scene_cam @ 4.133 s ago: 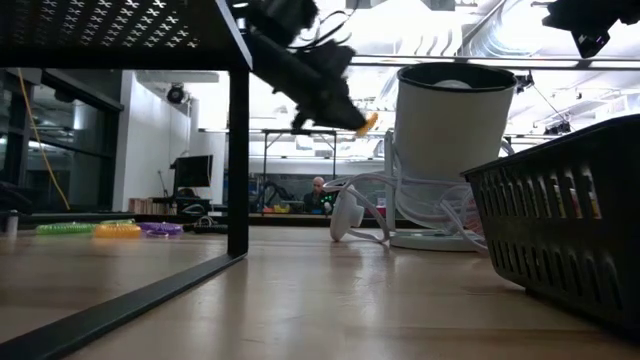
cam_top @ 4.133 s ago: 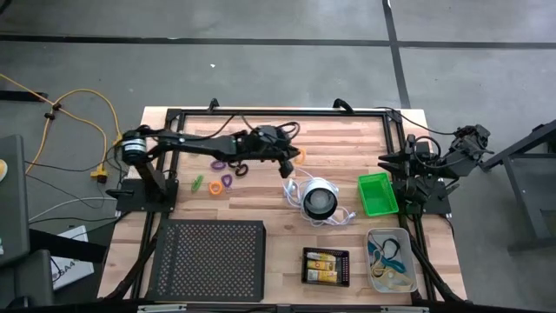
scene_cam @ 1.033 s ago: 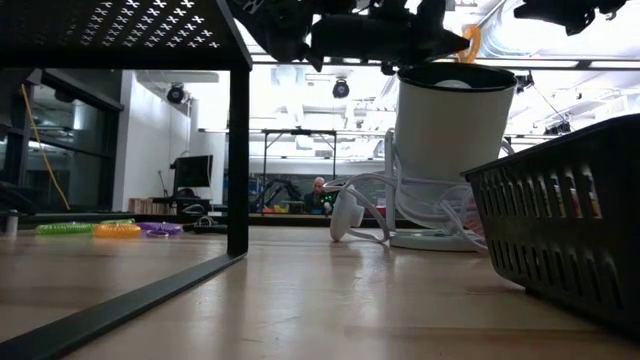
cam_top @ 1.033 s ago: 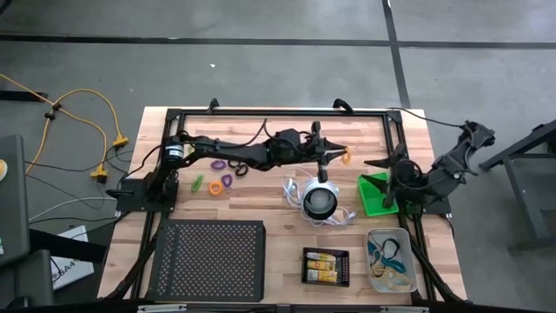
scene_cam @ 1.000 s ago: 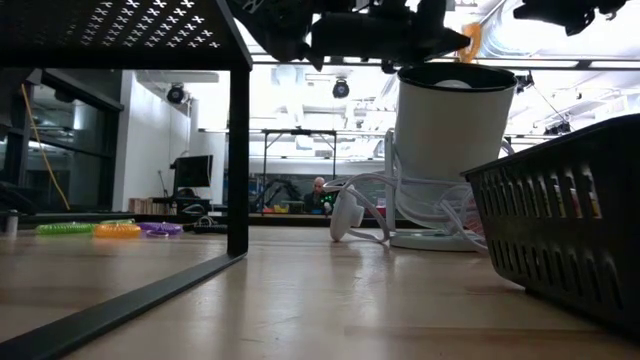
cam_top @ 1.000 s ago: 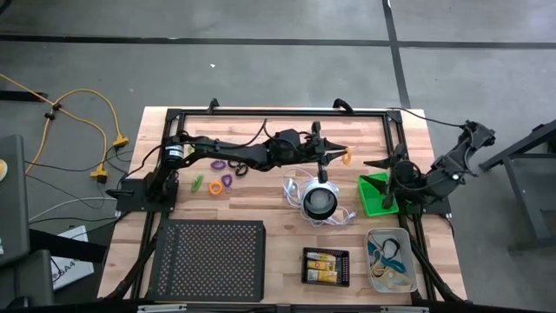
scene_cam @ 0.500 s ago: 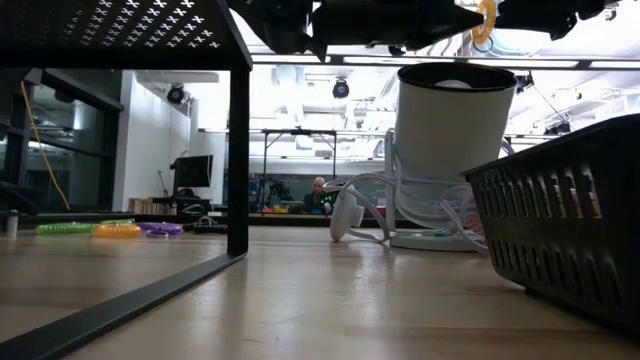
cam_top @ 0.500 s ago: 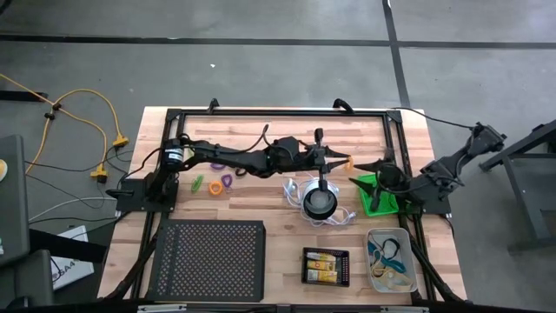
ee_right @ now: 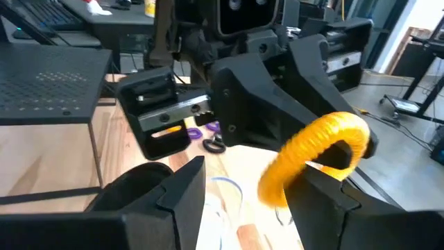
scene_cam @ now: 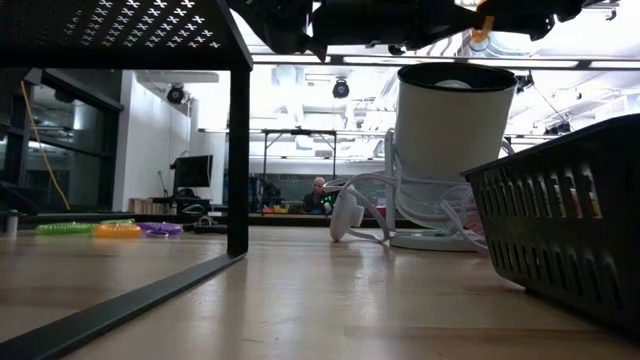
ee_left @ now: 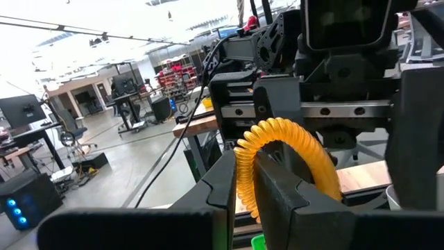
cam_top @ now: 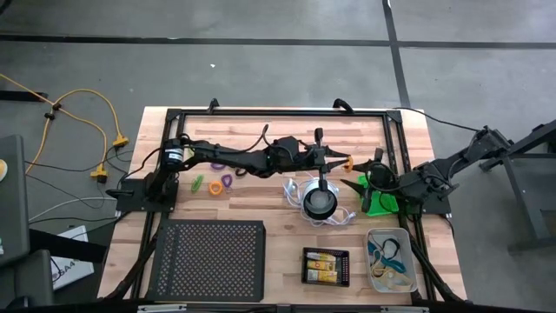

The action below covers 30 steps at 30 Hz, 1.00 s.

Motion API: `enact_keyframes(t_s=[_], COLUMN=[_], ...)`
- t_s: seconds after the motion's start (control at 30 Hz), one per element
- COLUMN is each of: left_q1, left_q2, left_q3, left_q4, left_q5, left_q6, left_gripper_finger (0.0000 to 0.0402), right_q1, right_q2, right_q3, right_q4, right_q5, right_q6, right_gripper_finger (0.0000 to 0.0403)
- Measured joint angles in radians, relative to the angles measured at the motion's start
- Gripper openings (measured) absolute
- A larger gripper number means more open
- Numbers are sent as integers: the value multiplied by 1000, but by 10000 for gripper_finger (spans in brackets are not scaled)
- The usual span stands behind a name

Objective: Pick & Place Office Desk Supplies
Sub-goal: Put the top orange spring keychain into the green bin

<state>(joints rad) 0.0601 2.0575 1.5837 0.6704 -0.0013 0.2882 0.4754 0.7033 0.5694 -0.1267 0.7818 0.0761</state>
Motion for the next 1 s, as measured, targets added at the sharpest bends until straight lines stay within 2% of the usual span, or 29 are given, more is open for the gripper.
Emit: enact_keyframes(t_s=[0.27,0.63,1.0], left_q1=[0,0,0], left_q2=[0,0,0], left_q3=[0,0,0], left_q4=[-3,-4,-4], left_q5=[0,0,0], left_q6=[0,0,0], left_gripper_finger=[35,35,35], right_q1=[-14,-14,-14], right_q2=[-1,-1,-1], right_q3=[0,0,0], right_q4=[2,0,-2], right_q5=[0,0,0], right_q6=[1,1,2], right_gripper_finger=[170,95,41])
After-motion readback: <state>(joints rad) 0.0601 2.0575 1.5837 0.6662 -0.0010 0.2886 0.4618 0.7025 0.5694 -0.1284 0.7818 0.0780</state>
